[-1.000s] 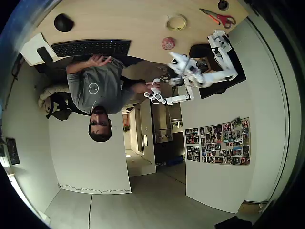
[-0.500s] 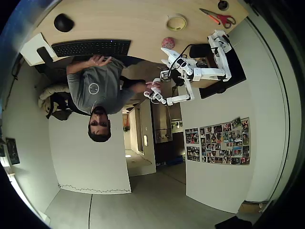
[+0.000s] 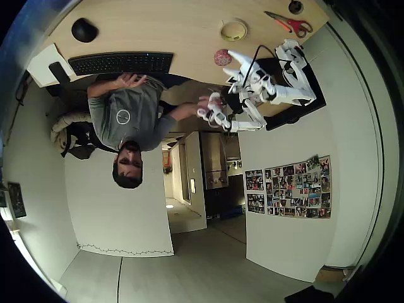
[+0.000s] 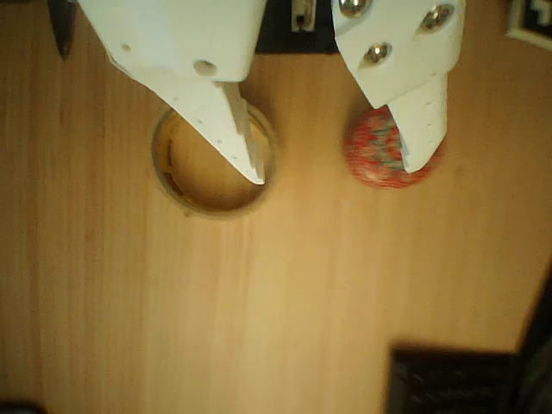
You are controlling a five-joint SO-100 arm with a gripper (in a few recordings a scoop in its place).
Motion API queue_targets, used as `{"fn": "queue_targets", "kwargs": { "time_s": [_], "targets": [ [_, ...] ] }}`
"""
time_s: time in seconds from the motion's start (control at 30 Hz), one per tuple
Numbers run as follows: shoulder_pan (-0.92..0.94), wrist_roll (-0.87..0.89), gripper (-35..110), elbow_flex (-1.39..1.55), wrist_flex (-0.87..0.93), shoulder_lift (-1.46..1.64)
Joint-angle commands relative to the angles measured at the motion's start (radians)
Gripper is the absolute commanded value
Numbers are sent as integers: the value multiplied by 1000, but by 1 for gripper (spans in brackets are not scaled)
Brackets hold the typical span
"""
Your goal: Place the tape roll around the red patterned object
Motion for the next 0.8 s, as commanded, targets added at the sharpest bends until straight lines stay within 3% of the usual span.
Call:
{"fn": "queue_targets", "kwargs": {
  "time_s": [0.0, 0.43, 0.63, 0.77],
  "targets": [
    [6, 11, 40, 158, -184, 29],
    [-9, 32, 34, -51, -183, -408],
    [11, 6, 1, -256, -107, -549],
    [11, -6, 0, -318, -25, -531]
  ]
}}
